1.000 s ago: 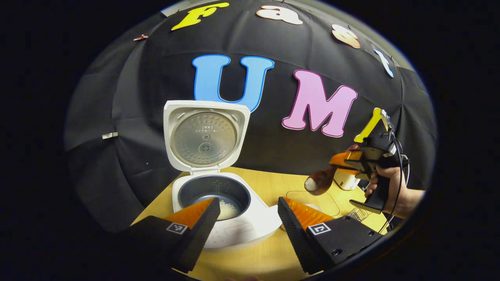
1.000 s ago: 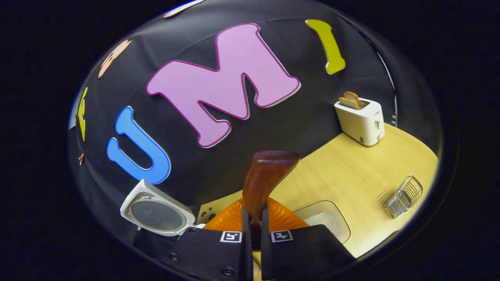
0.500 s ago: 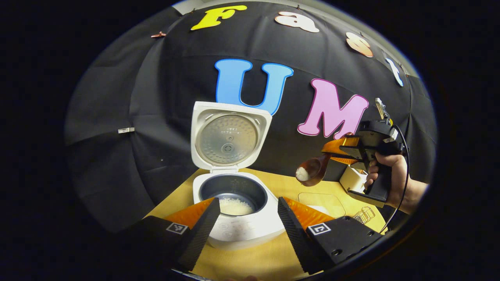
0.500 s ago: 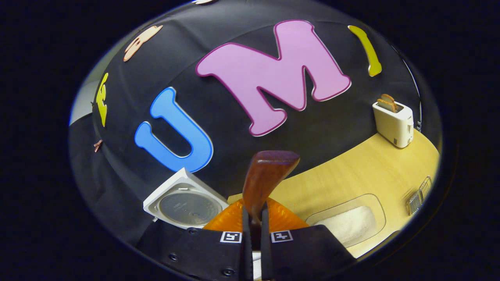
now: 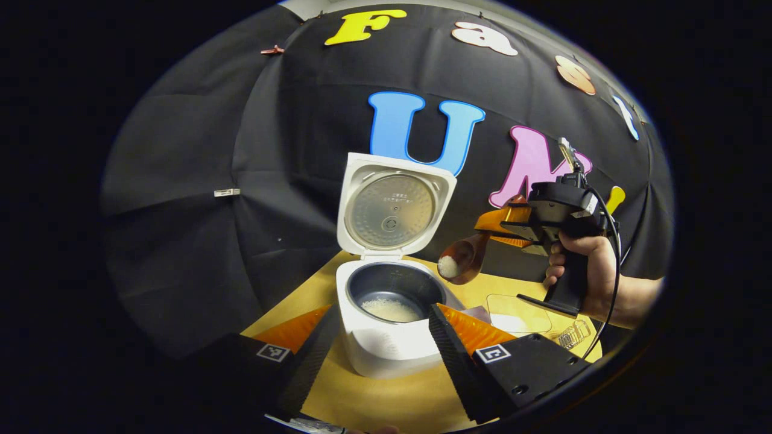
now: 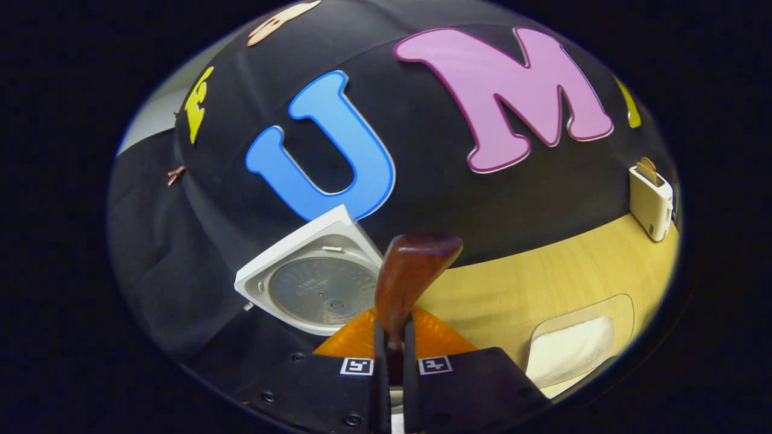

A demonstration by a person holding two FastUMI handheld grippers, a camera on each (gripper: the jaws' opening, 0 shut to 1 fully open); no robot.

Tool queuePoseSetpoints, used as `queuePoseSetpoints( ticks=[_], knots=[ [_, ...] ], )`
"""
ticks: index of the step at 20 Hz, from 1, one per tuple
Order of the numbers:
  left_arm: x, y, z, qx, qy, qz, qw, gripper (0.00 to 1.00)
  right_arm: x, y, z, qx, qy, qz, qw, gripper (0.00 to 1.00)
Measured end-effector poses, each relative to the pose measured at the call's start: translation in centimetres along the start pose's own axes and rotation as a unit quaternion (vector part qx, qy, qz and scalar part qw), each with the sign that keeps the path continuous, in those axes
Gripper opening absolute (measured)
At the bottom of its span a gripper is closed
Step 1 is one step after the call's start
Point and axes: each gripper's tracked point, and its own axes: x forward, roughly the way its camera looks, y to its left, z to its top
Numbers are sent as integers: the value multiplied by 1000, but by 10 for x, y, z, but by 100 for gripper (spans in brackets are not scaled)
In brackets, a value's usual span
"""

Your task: Close the left gripper, press the button to open the rice cooker; take a wooden spoon from the chopstick holder with the right hand, scoop a spoonful of rice and pour it into the rice cooker, then put the wooden spoon back into the chopstick holder.

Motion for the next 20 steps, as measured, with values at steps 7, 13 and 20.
queuePoseSetpoints(
  ticks=[7,13,20],
  knots=[
    [-1,23,2,-13,-2,22,1000,96,26,25,-31,-111,18,23,993,12],
    [2,31,4,-22,-3,34,999,96,26,48,-49,-258,-6,57,965,12],
    [6,43,5,-29,-13,46,998,96,18,61,-58,-361,-24,89,928,12]
  ],
)
